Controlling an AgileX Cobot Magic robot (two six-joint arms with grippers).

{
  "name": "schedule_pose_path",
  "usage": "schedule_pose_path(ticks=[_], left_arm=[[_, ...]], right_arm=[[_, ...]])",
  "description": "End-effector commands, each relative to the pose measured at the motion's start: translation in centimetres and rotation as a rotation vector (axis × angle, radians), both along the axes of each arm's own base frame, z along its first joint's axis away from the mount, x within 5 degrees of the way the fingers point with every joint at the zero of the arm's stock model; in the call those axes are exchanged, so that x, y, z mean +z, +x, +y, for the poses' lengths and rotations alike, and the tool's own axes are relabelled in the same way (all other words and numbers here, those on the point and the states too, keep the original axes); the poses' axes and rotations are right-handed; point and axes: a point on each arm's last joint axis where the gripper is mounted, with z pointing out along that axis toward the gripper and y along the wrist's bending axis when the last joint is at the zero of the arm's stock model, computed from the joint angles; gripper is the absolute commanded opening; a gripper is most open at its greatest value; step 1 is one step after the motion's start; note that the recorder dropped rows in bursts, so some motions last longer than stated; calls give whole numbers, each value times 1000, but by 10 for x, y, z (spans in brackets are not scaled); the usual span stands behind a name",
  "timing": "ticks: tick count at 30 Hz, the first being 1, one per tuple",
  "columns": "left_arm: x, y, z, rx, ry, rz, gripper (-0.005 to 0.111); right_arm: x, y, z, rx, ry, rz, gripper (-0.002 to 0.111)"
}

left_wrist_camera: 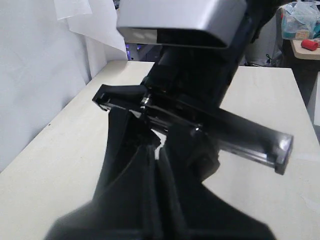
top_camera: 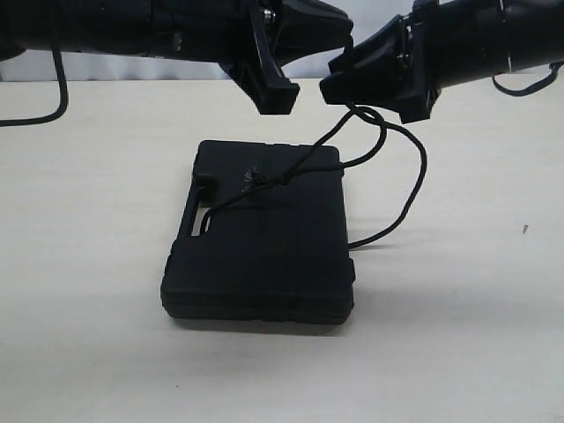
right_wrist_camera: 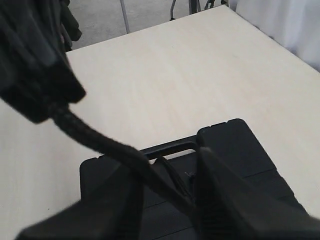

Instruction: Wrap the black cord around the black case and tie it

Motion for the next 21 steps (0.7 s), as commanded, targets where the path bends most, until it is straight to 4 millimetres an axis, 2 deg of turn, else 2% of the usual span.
schedule_pose_path(ticks=[1,4,8,14,16,21], left_arm=[[-1,3,0,30,-5,7,0],[-2,11,4,141,10,22,3],[-5,17,8,215,45,12,25],[-9,23,14,298,92,20,58],[-14,25,15,317,121,34,62],[-40,34,8,297,190,79,62]], right_arm=[[0,0,1,7,13,-1,5],[0,0,1,2,13,-1,4],[4,4,-1,-85,9,-5,4],[18,11,-12,-316,-9,-28,4],[22,9,-16,-351,-35,-45,4],[35,7,-31,-462,-17,-35,4]])
